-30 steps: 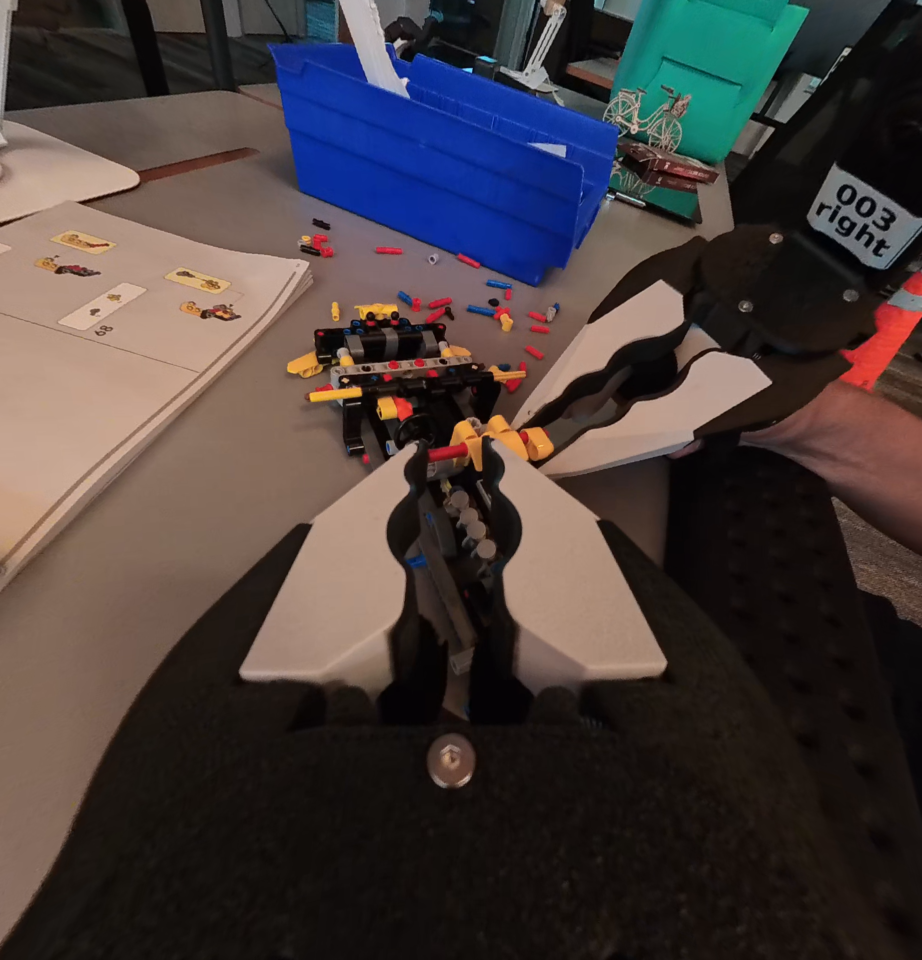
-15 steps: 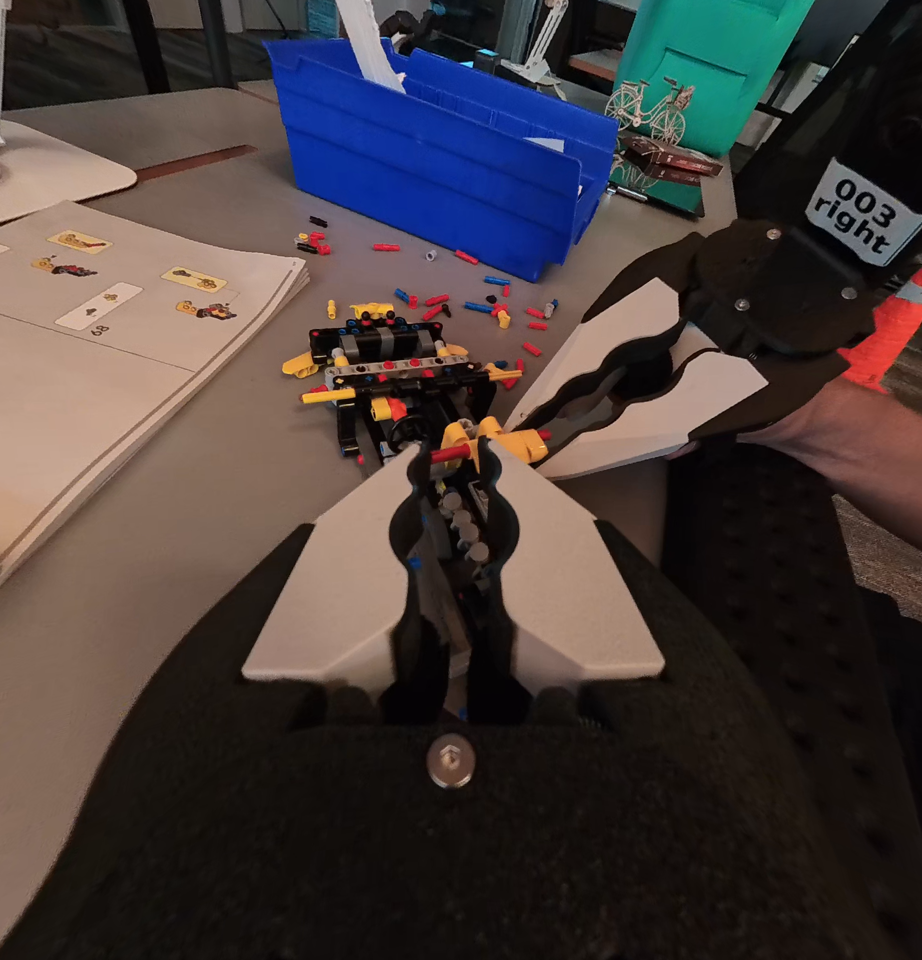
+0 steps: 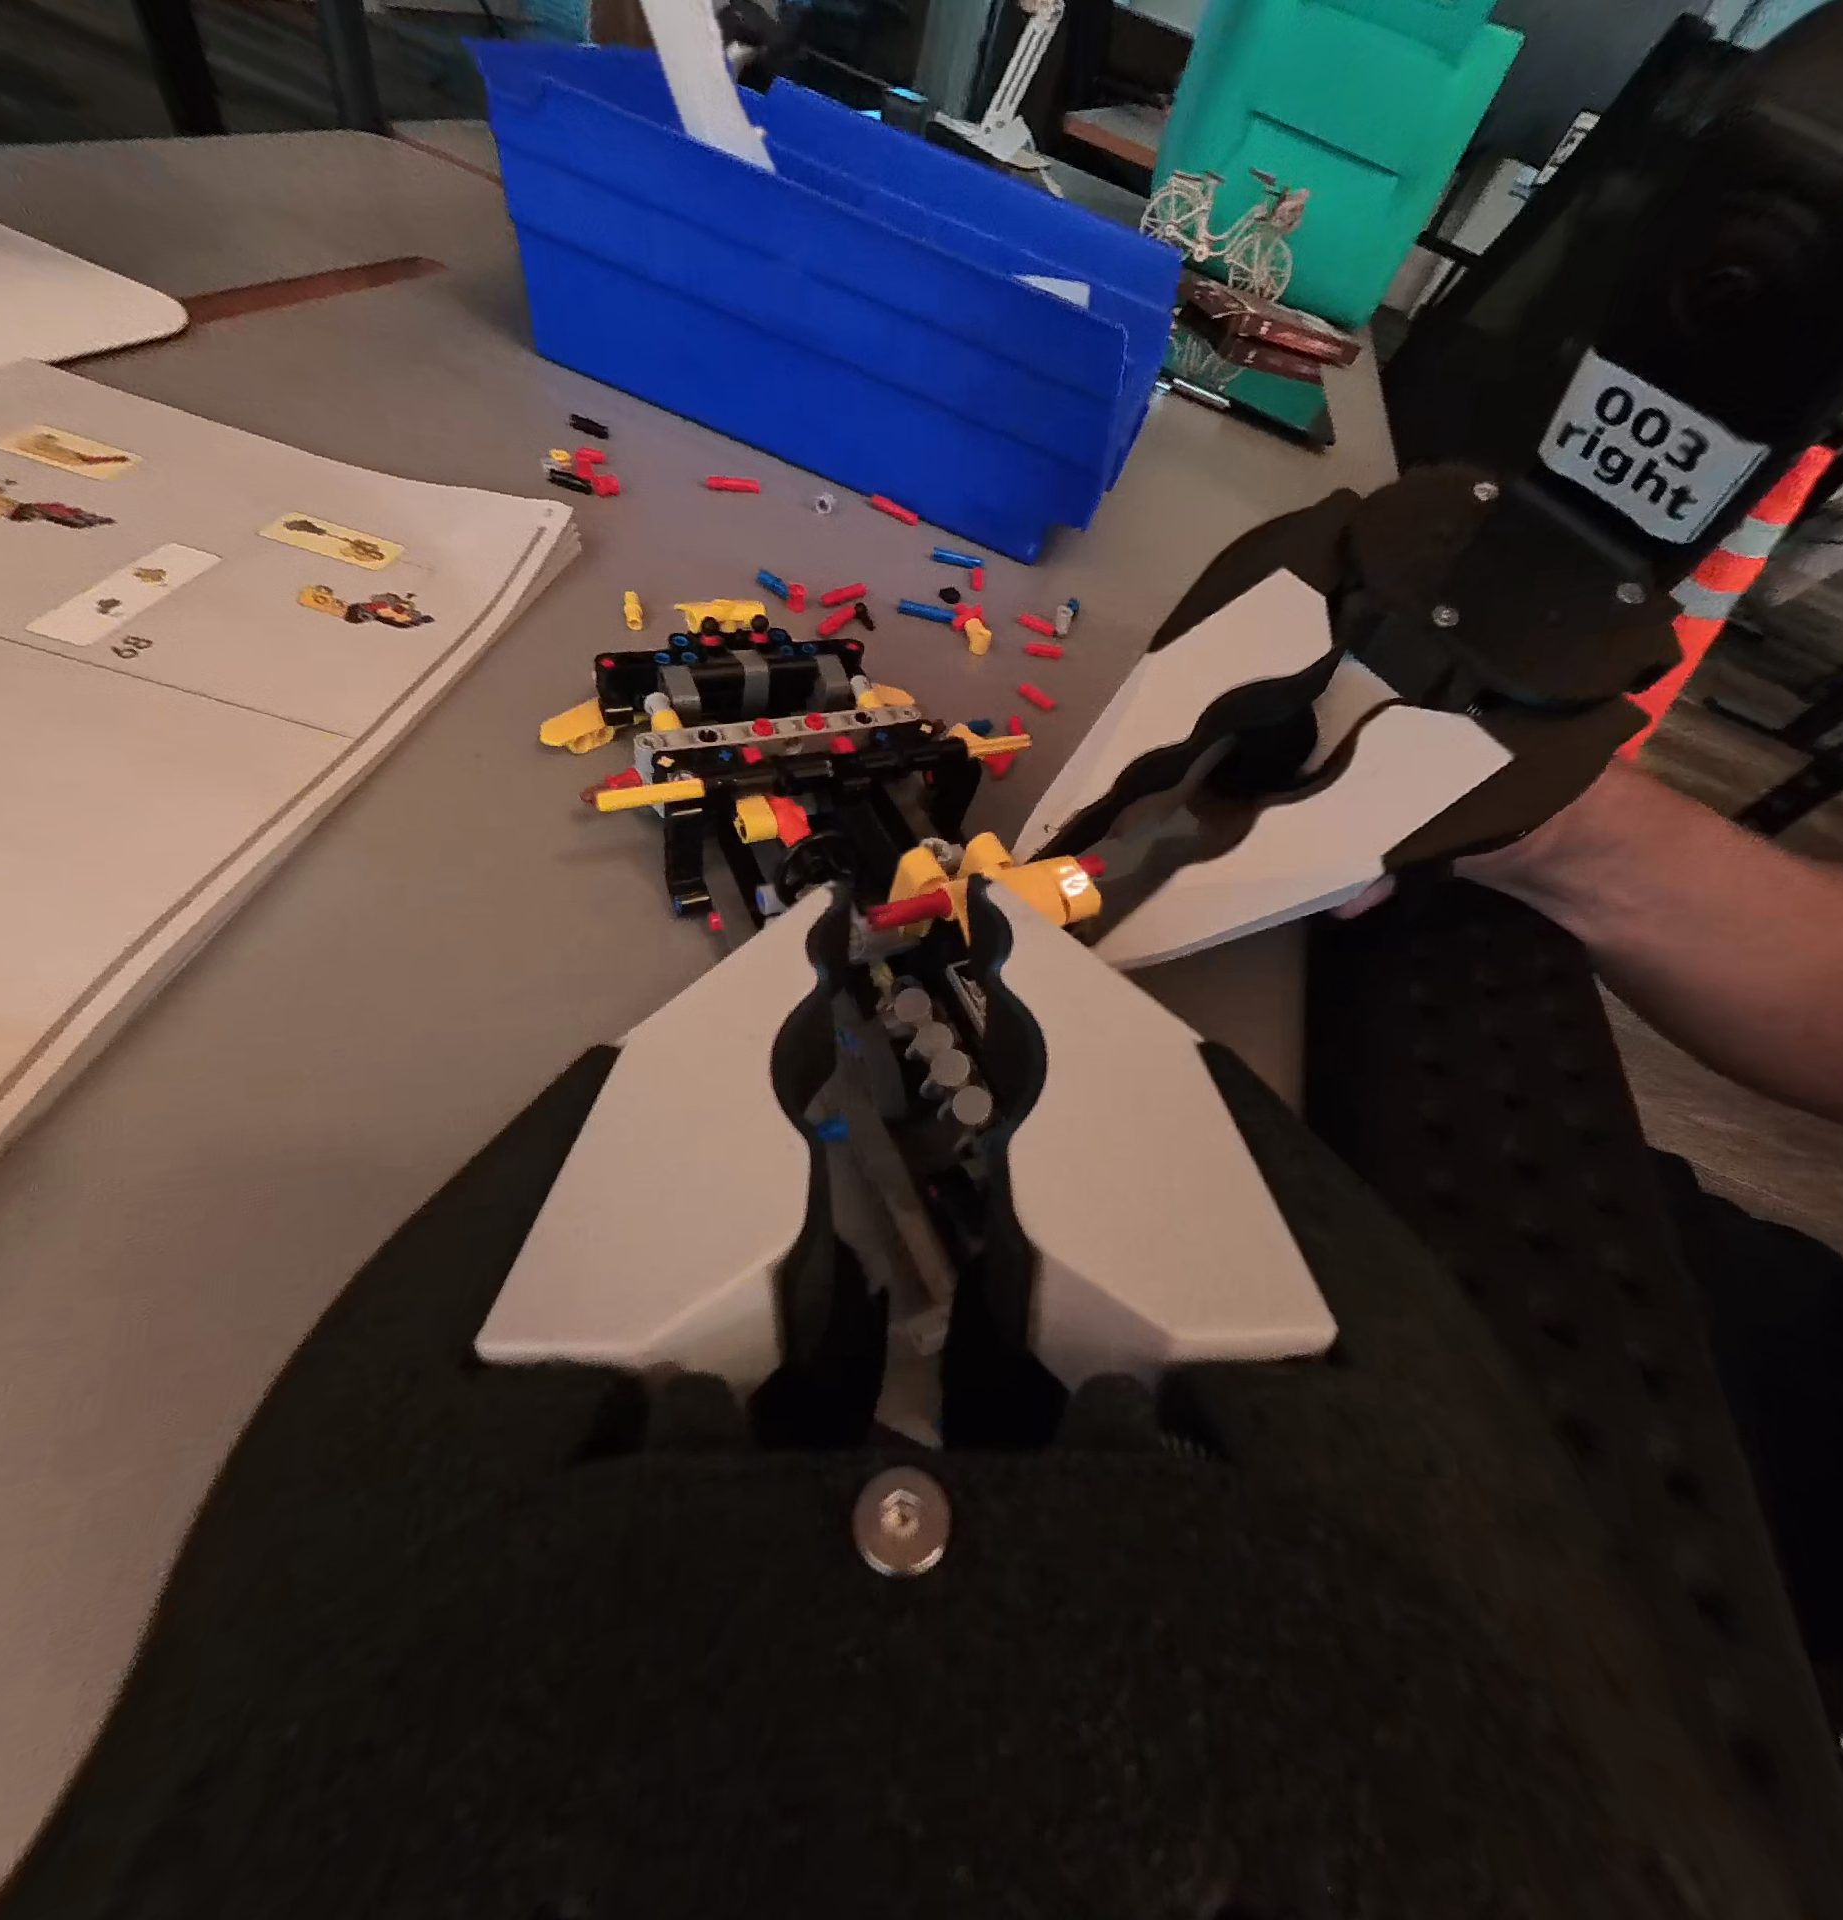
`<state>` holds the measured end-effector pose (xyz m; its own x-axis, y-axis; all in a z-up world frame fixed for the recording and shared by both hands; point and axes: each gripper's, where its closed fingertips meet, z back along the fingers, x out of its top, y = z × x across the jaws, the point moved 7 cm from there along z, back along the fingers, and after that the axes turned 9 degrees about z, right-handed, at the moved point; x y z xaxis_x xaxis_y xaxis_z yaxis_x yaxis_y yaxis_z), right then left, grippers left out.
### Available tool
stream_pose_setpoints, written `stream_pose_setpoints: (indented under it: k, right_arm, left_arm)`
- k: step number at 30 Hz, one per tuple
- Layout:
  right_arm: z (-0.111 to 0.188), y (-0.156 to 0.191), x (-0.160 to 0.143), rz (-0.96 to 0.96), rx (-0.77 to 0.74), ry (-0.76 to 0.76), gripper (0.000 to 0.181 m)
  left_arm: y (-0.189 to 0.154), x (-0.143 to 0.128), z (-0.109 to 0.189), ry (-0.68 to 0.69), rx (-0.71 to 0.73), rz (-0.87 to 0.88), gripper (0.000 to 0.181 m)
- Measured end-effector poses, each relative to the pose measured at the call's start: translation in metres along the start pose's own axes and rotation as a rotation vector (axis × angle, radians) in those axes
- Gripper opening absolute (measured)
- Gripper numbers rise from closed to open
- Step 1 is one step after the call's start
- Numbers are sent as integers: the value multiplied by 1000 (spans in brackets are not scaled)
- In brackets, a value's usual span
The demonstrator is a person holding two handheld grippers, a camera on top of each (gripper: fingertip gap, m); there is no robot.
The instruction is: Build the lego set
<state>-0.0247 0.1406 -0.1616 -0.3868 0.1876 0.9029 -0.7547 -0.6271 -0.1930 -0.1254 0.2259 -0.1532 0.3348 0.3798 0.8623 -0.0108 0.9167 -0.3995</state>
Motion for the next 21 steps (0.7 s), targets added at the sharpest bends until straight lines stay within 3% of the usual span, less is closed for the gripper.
stream_pose_setpoints:
  k: [7,11,15,21]
  right_arm:
    - [3,-2,-2,-73,16,-13,32]
    - [3,-4,-2,-76,-6,-6,30]
    - [-5,-6,-2,-136,-5,32,27]
    - [-15,-3,5,-166,-102,65,25]
  left_arm:
    - [10,6,12,-30,3,-97,25]
    - [32,17,28,-95,129,-117,25]
    - [60,14,36,-54,307,-109,24]
    - [78,13,45,-42,400,-77,24]
